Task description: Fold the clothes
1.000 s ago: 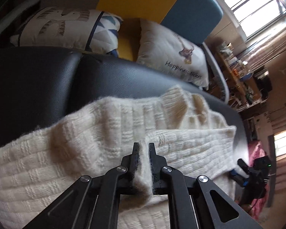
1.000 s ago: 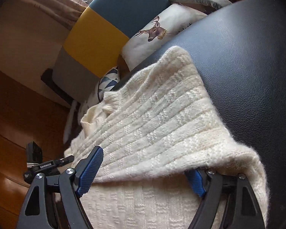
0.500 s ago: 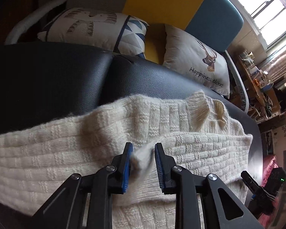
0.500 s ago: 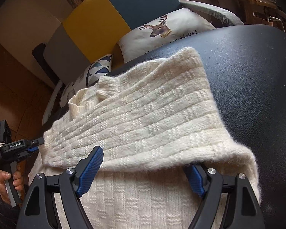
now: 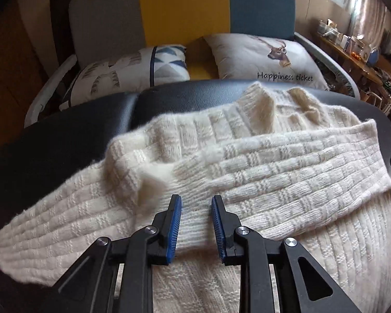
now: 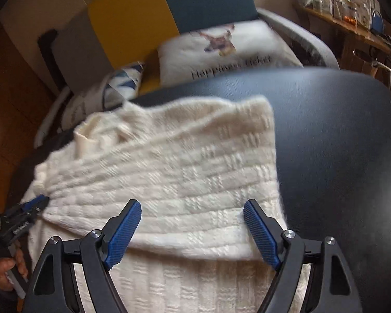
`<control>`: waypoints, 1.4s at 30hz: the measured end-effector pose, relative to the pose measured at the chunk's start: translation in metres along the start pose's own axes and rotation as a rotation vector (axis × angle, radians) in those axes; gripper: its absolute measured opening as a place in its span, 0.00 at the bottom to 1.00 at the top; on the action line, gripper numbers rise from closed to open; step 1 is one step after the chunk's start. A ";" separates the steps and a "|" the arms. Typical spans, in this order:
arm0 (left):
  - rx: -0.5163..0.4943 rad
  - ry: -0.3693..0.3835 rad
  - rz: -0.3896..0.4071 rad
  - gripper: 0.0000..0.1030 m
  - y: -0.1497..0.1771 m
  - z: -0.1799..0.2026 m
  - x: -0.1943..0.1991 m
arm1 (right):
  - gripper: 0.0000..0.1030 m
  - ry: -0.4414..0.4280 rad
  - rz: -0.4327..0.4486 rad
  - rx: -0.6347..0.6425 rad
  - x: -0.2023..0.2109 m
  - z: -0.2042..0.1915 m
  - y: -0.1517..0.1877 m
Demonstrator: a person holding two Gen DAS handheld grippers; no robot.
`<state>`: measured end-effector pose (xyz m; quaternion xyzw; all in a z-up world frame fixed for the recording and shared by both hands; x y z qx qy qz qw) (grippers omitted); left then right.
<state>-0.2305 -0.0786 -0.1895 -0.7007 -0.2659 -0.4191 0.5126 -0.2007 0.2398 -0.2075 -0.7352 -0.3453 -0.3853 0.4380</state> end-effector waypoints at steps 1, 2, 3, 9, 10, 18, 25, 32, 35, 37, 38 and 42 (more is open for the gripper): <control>0.008 -0.001 0.007 0.26 0.003 -0.001 -0.002 | 0.81 0.013 0.024 0.035 -0.001 0.000 0.004; 0.012 0.000 0.016 0.26 0.005 -0.002 -0.001 | 0.81 0.026 0.047 0.069 -0.002 -0.001 0.007; 0.021 0.006 0.021 0.26 0.007 -0.003 -0.001 | 0.81 0.037 0.067 0.093 -0.002 -0.002 0.009; 0.111 0.103 0.043 0.26 0.007 -0.009 0.017 | 0.81 -0.131 0.047 0.002 0.021 0.009 0.000; 0.128 0.147 0.066 0.26 0.001 -0.009 0.024 | 0.81 -0.171 0.061 -0.039 0.031 0.016 -0.004; -0.047 0.447 0.196 0.33 -0.087 0.073 0.065 | 0.81 -0.320 0.094 -0.036 0.057 0.033 -0.016; -0.332 0.641 0.122 0.39 -0.158 0.217 0.036 | 0.81 -0.357 0.006 0.061 0.026 0.023 0.006; -0.461 0.737 -0.018 0.50 -0.193 0.296 -0.015 | 0.81 -0.426 0.029 0.061 0.024 0.032 0.011; -0.511 0.774 -0.065 0.54 -0.194 0.315 -0.030 | 0.81 -0.451 0.050 0.052 0.026 0.034 0.012; -0.539 0.812 -0.106 0.47 -0.190 0.325 -0.037 | 0.81 -0.447 0.058 0.054 0.026 0.034 0.012; -0.552 0.829 -0.114 0.35 -0.188 0.329 -0.038 | 0.81 -0.438 0.066 0.055 0.026 0.034 0.013; -0.533 0.851 0.007 0.08 -0.194 0.326 -0.026 | 0.81 -0.375 0.095 0.078 0.025 0.029 0.017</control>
Point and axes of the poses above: each gripper's, at about its wrist camera, not at the fingertips, and x roughly against the way its jaws point, z to its right, y to its underside, the point moved 7 cm from there along -x, roughly the way its jaws point, and after that the axes turned 12 degrees about -x, right-handed, at the moved point
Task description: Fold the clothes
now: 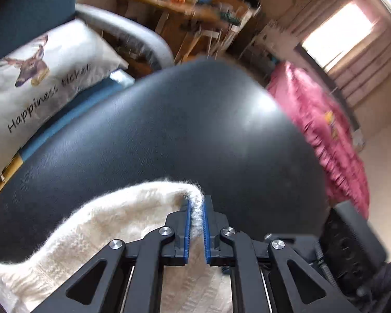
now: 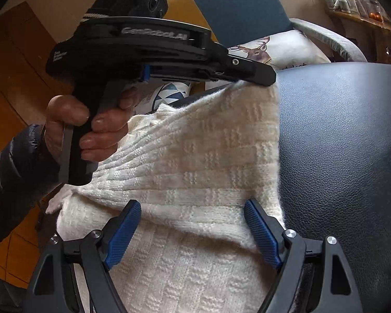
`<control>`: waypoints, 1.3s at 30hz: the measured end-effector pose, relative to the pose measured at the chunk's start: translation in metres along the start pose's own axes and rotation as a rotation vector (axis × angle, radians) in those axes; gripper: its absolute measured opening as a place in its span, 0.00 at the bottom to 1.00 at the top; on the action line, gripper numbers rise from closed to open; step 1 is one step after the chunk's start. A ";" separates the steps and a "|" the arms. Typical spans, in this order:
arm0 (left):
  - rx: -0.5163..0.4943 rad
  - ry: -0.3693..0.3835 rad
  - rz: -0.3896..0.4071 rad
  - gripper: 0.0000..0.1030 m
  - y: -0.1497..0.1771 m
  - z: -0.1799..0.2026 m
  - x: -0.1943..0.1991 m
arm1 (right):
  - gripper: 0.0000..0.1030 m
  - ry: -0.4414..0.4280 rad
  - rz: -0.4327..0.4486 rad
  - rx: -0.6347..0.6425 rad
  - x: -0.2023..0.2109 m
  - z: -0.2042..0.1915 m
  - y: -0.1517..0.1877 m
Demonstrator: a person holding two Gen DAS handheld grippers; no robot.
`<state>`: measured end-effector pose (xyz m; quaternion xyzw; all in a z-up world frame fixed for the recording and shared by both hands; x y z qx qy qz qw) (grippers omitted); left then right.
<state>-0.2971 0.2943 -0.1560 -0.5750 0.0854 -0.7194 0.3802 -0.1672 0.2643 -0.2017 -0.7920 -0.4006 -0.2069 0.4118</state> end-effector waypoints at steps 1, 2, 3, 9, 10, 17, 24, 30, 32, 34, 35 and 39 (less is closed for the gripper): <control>0.004 -0.035 0.022 0.08 -0.001 -0.005 0.001 | 0.81 0.017 0.000 0.010 -0.001 -0.001 0.000; 0.007 -0.109 -0.008 0.08 0.001 -0.015 -0.008 | 0.81 0.035 -0.001 0.020 -0.003 -0.003 0.001; 0.000 -0.182 -0.042 0.08 0.005 -0.024 -0.018 | 0.81 0.047 -0.002 0.029 -0.004 -0.004 0.001; 0.031 -0.252 -0.022 0.13 0.010 -0.032 -0.023 | 0.82 0.063 -0.001 0.041 -0.004 -0.004 0.002; 0.051 -0.258 -0.011 0.14 0.011 -0.033 -0.017 | 0.81 0.059 0.000 0.037 -0.004 -0.003 0.002; 0.232 -0.326 0.174 0.17 0.081 -0.034 0.083 | 0.81 0.080 0.007 0.033 0.004 -0.007 -0.003; 0.479 -0.499 0.212 0.18 0.232 -0.058 0.168 | 0.81 0.141 0.007 0.103 -0.011 -0.045 -0.011; 0.588 -0.560 0.243 0.17 0.302 -0.082 0.191 | 0.83 0.328 0.000 0.158 -0.045 -0.038 0.004; 0.603 -0.553 0.269 0.17 0.307 -0.082 0.193 | 0.83 0.359 0.001 0.181 -0.047 -0.038 0.005; 0.628 -0.542 0.295 0.17 0.309 -0.081 0.196 | 0.83 0.361 0.002 0.180 -0.047 -0.037 0.005; 0.645 -0.524 0.314 0.17 0.310 -0.079 0.201 | 0.83 0.360 -0.001 0.177 -0.047 -0.037 0.005; 0.800 -0.452 0.477 0.21 0.337 -0.068 0.244 | 0.83 0.394 -0.011 0.143 -0.041 -0.045 0.000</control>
Point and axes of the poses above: each gripper's, at about its wrist camera, not at the fingertips, and x roughly against the way its jaws point, z to its right, y to its underside, the point moved 7 cm from there along -x, roughly the way its jaws point, and after that the axes turned 12 degrees about -x, right-handed, at the moved point
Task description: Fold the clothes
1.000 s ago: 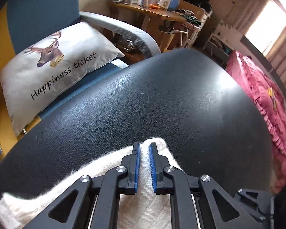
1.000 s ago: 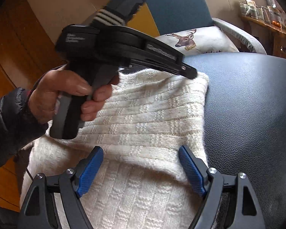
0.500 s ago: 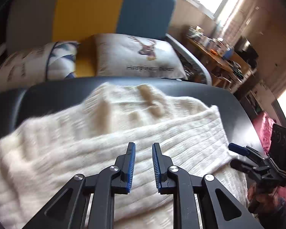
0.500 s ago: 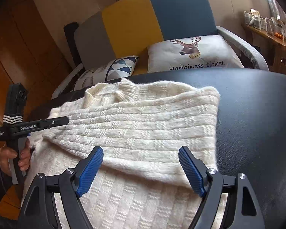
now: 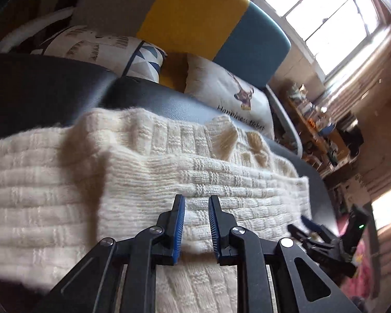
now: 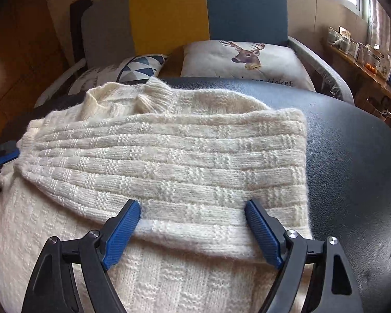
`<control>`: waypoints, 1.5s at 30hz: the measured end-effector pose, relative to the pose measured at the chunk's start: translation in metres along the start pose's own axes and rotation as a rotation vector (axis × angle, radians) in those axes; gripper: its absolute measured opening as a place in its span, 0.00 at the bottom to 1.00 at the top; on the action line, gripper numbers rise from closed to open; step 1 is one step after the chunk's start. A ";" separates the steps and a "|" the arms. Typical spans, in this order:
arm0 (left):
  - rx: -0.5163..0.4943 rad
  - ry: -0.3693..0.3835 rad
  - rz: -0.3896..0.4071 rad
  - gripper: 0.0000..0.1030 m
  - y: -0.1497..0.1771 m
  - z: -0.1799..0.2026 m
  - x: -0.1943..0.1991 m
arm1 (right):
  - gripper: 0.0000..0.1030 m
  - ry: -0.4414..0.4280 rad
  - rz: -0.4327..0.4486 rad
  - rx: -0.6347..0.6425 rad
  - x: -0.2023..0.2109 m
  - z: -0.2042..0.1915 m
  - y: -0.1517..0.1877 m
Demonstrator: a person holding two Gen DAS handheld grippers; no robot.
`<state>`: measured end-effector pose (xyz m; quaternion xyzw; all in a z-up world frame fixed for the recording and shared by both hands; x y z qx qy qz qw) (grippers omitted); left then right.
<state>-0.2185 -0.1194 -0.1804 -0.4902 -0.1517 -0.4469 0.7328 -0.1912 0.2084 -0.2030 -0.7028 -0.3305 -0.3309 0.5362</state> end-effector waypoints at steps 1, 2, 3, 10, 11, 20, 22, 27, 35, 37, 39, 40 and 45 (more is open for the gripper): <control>0.065 0.013 0.030 0.23 0.001 -0.011 0.016 | 0.83 -0.022 0.015 -0.018 0.006 -0.006 -0.001; 0.140 0.011 0.064 0.24 0.005 -0.027 0.034 | 0.83 -0.055 0.030 -0.035 0.011 -0.014 -0.001; 0.215 -0.001 0.098 0.26 0.012 -0.047 0.055 | 0.83 -0.075 0.034 -0.042 0.014 -0.022 0.002; 0.607 -0.285 0.264 0.30 0.085 -0.220 0.205 | 0.85 -0.062 0.026 -0.011 0.000 -0.060 0.031; 0.651 -0.322 0.289 0.30 0.094 -0.241 0.225 | 0.86 -0.054 0.030 -0.010 -0.002 -0.061 0.033; 0.905 -0.365 0.380 0.40 0.123 -0.352 0.287 | 0.94 0.004 0.021 0.058 -0.010 -0.068 0.039; 0.931 -0.326 0.370 0.43 0.119 -0.359 0.276 | 0.96 0.011 0.019 0.069 -0.011 -0.069 0.040; 0.930 -0.302 0.377 0.45 0.100 -0.366 0.254 | 0.97 0.010 0.019 0.072 -0.011 -0.068 0.040; 1.037 -0.339 0.371 0.06 0.096 -0.376 0.241 | 0.98 0.013 0.022 0.080 -0.011 -0.067 0.041; 1.057 -0.332 0.388 0.06 0.098 -0.377 0.240 | 0.98 0.011 0.021 0.079 -0.011 -0.067 0.042; 1.071 -0.329 0.403 0.06 0.099 -0.378 0.239 | 0.98 0.012 0.021 0.077 -0.011 -0.067 0.041; 1.066 -0.338 0.401 0.06 0.098 -0.376 0.238 | 0.98 0.013 0.020 0.076 -0.011 -0.067 0.041; 1.018 -0.323 0.399 0.06 0.089 -0.361 0.236 | 0.98 0.041 0.002 0.094 -0.013 -0.071 0.040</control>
Point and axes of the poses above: each gripper's, at about its wrist camera, not at the fingertips, and x roughly against the way its jaws point, z to its right, y to its underside, the point moved 7 cm from there along -x, roughly the way its jaws point, and after that the axes turned 12 degrees about -x, right-handed, at the moved point
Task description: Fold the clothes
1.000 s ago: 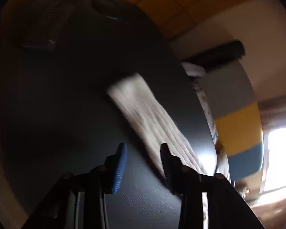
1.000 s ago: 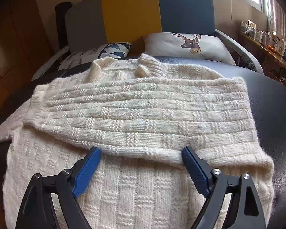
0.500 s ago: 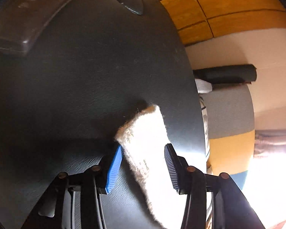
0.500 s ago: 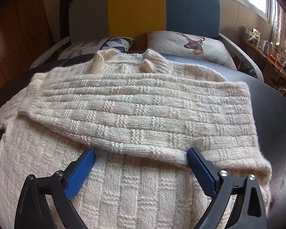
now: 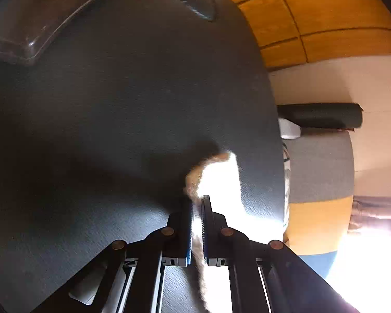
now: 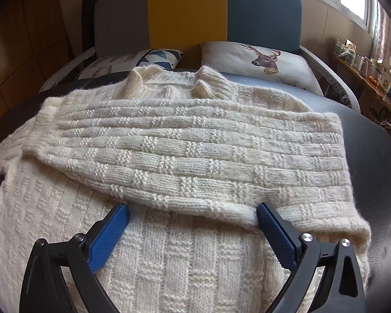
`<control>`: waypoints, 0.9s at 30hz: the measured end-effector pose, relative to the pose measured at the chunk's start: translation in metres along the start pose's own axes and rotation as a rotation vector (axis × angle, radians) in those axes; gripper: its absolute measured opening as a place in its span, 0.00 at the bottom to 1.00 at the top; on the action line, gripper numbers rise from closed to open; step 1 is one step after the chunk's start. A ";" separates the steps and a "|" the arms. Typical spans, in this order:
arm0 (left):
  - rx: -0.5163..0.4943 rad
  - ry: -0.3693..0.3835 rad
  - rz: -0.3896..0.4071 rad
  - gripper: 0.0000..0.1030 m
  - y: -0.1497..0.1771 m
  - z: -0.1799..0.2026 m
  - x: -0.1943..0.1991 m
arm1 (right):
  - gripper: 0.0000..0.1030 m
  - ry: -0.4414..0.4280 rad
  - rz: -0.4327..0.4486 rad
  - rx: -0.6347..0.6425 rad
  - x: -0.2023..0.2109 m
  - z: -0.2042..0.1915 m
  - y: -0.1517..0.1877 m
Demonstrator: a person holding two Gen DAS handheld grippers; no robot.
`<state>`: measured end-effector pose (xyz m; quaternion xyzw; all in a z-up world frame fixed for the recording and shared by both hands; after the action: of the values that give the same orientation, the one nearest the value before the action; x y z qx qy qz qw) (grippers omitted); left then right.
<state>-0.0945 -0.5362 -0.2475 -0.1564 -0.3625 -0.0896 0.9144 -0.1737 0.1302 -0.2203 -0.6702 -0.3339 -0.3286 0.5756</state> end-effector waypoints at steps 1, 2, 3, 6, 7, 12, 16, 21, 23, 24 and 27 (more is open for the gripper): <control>-0.015 0.011 0.000 0.06 0.001 0.005 0.003 | 0.98 0.007 -0.007 0.003 0.001 -0.001 -0.002; -0.030 0.022 0.001 0.06 0.001 0.010 0.006 | 0.93 -0.001 -0.006 -0.010 0.003 -0.002 -0.006; -0.045 0.034 0.001 0.06 0.002 0.016 0.009 | 0.91 -0.029 0.003 -0.029 0.008 -0.005 -0.011; -0.096 0.082 0.003 0.06 0.001 0.036 0.021 | 0.90 -0.051 0.019 -0.006 0.010 -0.024 -0.025; -0.117 0.104 0.004 0.06 0.000 0.047 0.026 | 0.90 -0.041 0.023 0.011 0.009 -0.030 -0.029; -0.244 0.230 -0.016 0.06 0.022 0.130 0.035 | 0.89 0.039 -0.006 0.035 -0.015 -0.042 -0.043; -0.345 0.363 -0.070 0.06 0.063 0.203 0.036 | 0.91 0.023 -0.042 0.001 -0.032 -0.035 -0.039; -0.465 0.518 -0.191 0.06 0.142 0.288 0.035 | 0.92 0.008 -0.033 0.003 -0.032 -0.031 -0.037; -0.506 0.561 -0.255 0.06 0.173 0.321 0.024 | 0.92 0.001 -0.026 0.005 -0.031 -0.029 -0.036; -0.526 0.582 -0.287 0.06 0.189 0.337 0.019 | 0.92 -0.004 -0.022 0.003 -0.031 -0.028 -0.035; -0.579 0.621 -0.387 0.06 0.233 0.389 -0.016 | 0.92 -0.017 -0.010 0.002 -0.030 -0.024 -0.034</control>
<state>-0.2888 -0.1811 -0.0425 -0.3003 -0.0545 -0.3986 0.8648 -0.2198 0.1078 -0.2239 -0.6709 -0.3425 -0.3255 0.5715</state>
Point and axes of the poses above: each gripper's, at about its wrist camera, not at the fingertips, and x roughly against the way its jaws point, z to its right, y to its underside, the point moved 7 cm from there along -x, roughly the way its jaws point, and after that the axes turned 12 degrees about -x, right-handed, at the moved point
